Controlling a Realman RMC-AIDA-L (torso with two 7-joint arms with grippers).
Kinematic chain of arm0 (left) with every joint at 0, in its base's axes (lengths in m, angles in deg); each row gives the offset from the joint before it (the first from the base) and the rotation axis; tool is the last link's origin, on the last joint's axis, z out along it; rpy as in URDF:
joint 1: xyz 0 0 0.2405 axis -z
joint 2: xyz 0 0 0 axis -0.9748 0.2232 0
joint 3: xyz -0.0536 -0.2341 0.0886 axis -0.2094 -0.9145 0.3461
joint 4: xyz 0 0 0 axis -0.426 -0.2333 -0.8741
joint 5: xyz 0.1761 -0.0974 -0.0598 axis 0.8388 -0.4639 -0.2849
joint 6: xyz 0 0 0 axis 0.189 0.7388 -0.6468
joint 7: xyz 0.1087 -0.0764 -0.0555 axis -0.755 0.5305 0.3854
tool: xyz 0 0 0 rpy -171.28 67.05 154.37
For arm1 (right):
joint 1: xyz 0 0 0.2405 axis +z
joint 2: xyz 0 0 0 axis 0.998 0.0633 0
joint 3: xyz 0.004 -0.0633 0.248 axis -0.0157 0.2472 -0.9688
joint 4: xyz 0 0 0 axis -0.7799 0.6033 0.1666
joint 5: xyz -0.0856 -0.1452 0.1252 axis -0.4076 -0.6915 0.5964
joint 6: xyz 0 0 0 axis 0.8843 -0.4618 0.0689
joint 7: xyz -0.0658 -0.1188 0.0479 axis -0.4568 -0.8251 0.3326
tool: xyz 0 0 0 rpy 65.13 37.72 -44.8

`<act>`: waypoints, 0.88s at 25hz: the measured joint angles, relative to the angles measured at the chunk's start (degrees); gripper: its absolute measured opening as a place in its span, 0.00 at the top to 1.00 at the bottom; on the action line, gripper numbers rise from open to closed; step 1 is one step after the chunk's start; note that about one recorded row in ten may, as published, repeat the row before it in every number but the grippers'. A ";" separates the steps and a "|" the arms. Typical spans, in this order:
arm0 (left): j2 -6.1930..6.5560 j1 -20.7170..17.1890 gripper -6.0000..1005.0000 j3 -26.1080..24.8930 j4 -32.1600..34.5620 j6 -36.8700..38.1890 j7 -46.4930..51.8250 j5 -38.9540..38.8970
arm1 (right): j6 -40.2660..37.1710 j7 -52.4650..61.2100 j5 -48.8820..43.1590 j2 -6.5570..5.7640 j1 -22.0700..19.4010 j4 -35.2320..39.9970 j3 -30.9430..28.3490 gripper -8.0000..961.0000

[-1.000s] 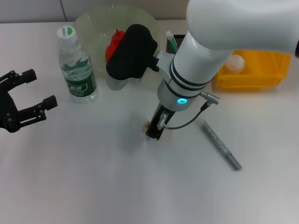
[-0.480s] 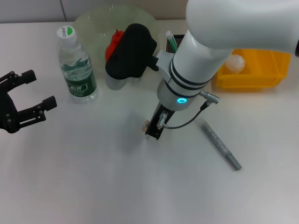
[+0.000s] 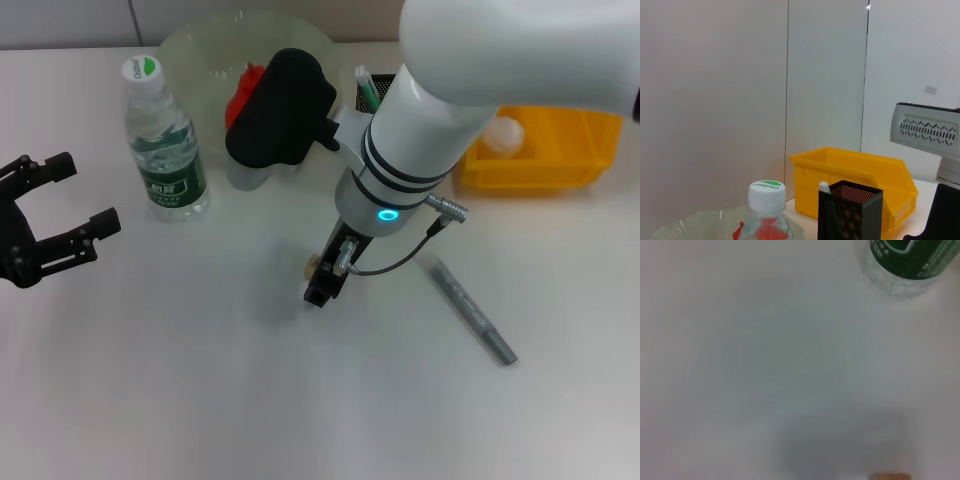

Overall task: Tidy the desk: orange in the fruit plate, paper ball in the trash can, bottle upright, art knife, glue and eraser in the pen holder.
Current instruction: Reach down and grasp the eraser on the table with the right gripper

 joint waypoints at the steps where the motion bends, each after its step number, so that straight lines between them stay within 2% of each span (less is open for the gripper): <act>1: 0.00 0.00 0.14 0.00 0.00 0.00 0.00 0.00 | 0.16 0.04 0.00 0.00 -0.03 -0.05 0.04 0.53; 5: -0.03 -0.04 0.14 0.03 0.00 -0.04 0.00 0.00 | 0.24 0.25 -0.21 0.00 -0.09 0.03 0.03 0.45; 22: -0.18 0.11 0.14 0.00 0.00 -0.09 0.00 0.00 | -0.01 0.75 -1.80 -0.05 -0.37 0.42 -0.73 0.45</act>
